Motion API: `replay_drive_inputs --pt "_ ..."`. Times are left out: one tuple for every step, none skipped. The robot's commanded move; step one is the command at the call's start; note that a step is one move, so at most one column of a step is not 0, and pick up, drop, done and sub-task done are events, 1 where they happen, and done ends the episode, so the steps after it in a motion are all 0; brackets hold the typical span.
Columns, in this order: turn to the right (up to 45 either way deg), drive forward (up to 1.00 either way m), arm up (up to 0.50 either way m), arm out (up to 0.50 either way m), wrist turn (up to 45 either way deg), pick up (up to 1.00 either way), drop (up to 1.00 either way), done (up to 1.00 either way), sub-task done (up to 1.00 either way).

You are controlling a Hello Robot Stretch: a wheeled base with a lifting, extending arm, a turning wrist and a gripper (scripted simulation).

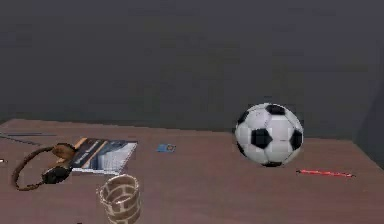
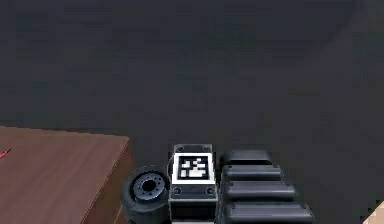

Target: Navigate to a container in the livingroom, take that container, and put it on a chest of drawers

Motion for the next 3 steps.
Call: replay_drive_inputs --pt "-45.0 0.0 0.0 0.0 0.0 0.0 0.0 0.0 0.0" --pt "-45.0 0.0 0.0 0.0 0.0 0.0 0.0 0.0 0.0" --pt "0.0 0.0 0.0 0.28 0.0 0.0 0.0 0.0 0.0"
